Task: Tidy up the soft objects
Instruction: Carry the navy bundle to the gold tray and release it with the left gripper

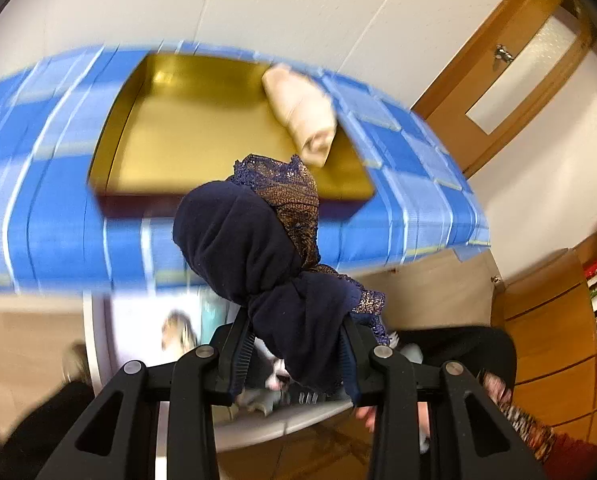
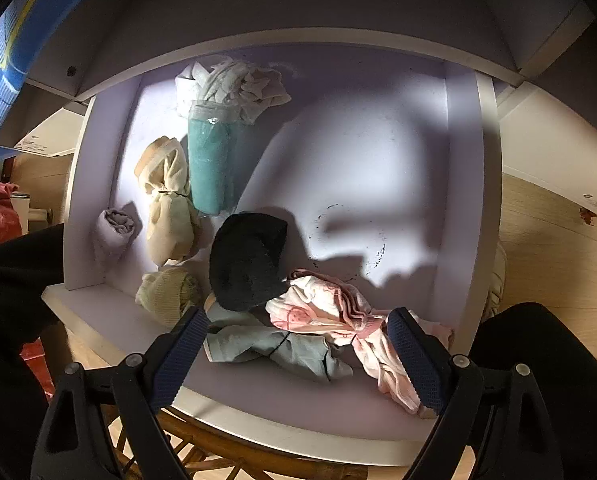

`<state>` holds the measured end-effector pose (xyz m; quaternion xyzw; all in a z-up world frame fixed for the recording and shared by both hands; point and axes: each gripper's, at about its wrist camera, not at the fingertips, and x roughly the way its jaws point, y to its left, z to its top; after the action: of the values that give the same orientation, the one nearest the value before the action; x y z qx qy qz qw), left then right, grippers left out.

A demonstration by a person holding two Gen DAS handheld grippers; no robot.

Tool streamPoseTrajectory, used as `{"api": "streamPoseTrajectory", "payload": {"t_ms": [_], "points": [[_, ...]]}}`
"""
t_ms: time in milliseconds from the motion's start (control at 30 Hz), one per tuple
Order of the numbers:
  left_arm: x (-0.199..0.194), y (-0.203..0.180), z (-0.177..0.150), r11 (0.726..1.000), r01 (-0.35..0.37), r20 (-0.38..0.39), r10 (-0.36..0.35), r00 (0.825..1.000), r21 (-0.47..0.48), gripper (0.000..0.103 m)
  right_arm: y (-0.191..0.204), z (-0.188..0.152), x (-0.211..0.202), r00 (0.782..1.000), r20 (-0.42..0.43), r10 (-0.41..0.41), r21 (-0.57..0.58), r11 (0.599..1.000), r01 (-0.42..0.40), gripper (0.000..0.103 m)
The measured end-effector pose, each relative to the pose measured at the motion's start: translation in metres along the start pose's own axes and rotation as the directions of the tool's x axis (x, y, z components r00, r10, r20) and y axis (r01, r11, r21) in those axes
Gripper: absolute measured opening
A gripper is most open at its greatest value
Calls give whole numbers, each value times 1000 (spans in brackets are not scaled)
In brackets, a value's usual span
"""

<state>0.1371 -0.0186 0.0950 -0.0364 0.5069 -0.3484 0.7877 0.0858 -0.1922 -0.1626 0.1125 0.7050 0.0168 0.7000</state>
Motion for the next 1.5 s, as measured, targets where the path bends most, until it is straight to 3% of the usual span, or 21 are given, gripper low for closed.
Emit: {"api": "streamPoseTrajectory", "payload": {"t_ms": [333, 600, 767, 933, 1033, 1133, 1167, 1200, 1367, 1500], "points": [[38, -19, 95, 987, -134, 3, 134, 991, 94, 37, -2, -1, -3, 999, 1, 46, 18, 999, -46, 92], [93, -4, 148, 959, -253, -57, 261, 964, 125, 37, -2, -2, -7, 995, 3, 100, 34, 994, -100, 93], [125, 3, 174, 927, -327, -72, 345, 936, 186, 37, -2, -4, -9, 992, 0, 128, 39, 991, -128, 93], [155, 1, 191, 896, -349, -69, 380, 922, 274, 38, 1, -3, -12, 990, 3, 139, 32, 990, -139, 93], [170, -4, 196, 866, -384, -47, 419, 907, 319, 46, 2, -1, -14, 989, 2, 150, 34, 988, -150, 93], [174, -6, 200, 821, -464, 9, 489, 872, 333, 59, 5, 1, -14, 987, -3, 162, 30, 986, -162, 93], [170, -4, 201, 821, -471, 21, 491, 871, 321, 69, 6, 1, -13, 987, -4, 163, 29, 986, -163, 93], [163, -1, 202, 835, -466, 36, 477, 878, 293, 71, 6, 1, -13, 987, -4, 162, 28, 986, -162, 93], [131, 15, 198, 880, -443, 67, 438, 897, 174, 71, 7, 2, -10, 989, -8, 150, 32, 988, -150, 93], [103, 32, 178, 923, -378, 74, 373, 925, 67, 71, 6, 2, -7, 990, -16, 139, 39, 990, -138, 94]]}}
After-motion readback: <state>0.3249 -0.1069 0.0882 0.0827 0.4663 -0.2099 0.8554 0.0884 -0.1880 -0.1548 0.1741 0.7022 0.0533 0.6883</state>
